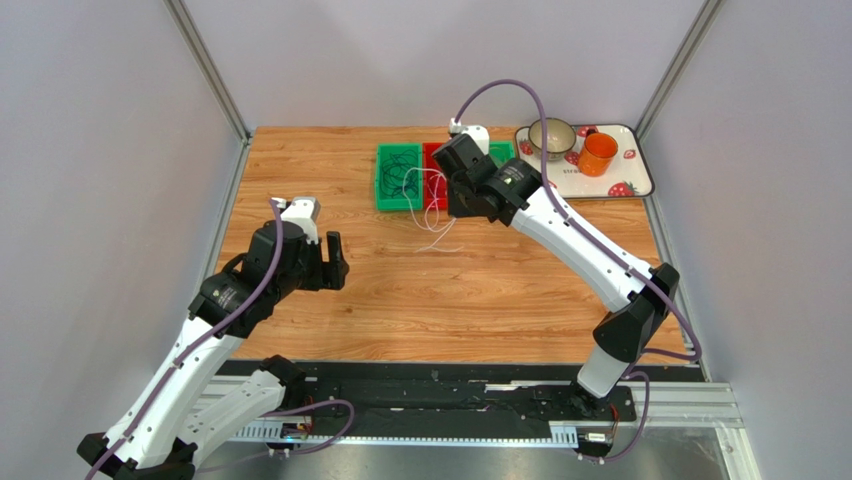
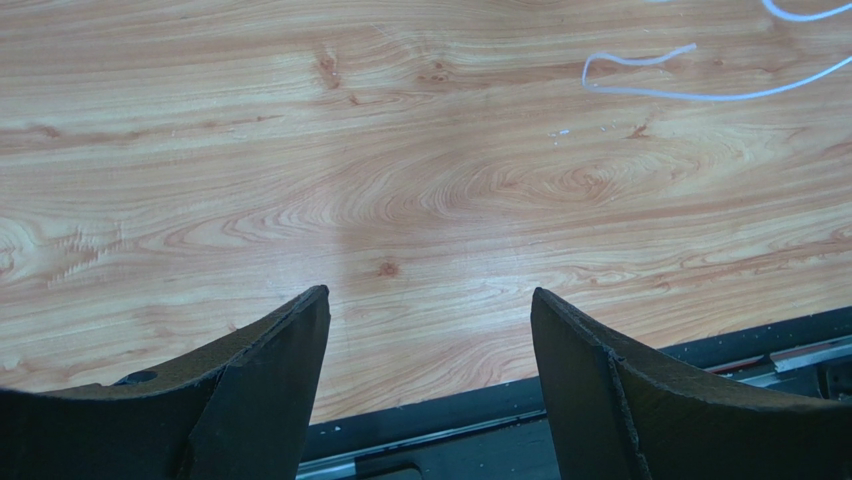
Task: Untangle the cables
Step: Pick up the cable at the center of the board, then place the cable in the bin.
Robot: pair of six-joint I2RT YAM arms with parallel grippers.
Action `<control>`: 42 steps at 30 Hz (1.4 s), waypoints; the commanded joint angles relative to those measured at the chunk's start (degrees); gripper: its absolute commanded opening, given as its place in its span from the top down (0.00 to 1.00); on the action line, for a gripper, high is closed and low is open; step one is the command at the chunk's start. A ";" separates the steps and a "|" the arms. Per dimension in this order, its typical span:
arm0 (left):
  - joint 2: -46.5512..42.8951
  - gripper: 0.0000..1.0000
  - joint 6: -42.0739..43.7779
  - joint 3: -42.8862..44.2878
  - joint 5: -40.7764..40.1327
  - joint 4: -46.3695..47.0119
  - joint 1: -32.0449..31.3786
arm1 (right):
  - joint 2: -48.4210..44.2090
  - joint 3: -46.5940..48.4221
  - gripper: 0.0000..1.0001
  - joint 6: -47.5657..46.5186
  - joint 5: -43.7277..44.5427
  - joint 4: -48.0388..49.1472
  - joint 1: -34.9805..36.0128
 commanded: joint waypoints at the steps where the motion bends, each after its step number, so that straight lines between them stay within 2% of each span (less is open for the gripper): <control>1: 0.02 0.18 1.02 -0.21 -0.63 1.38 0.36 | -1.89 6.20 1.00 -2.51 1.61 -0.34 -2.26; 9: 0.20 0.18 1.02 -0.12 -0.72 1.38 0.36 | 3.64 22.52 1.00 -5.41 0.73 -1.92 -4.46; 16: -0.06 0.18 1.02 -0.30 -0.55 1.38 0.36 | 8.91 32.22 1.00 -7.08 0.65 -1.83 -7.10; 25: -0.06 0.18 1.02 -0.30 -0.28 1.47 0.36 | 9.97 31.44 1.00 -9.19 -0.41 5.98 -10.97; 38: 0.11 0.18 1.11 -0.47 -0.11 1.64 0.36 | 11.55 30.39 1.00 -11.82 -0.85 9.68 -18.61; 42: 0.11 0.18 1.11 -0.38 -0.19 1.64 0.36 | 12.17 30.12 1.00 -12.09 -3.47 10.82 -21.60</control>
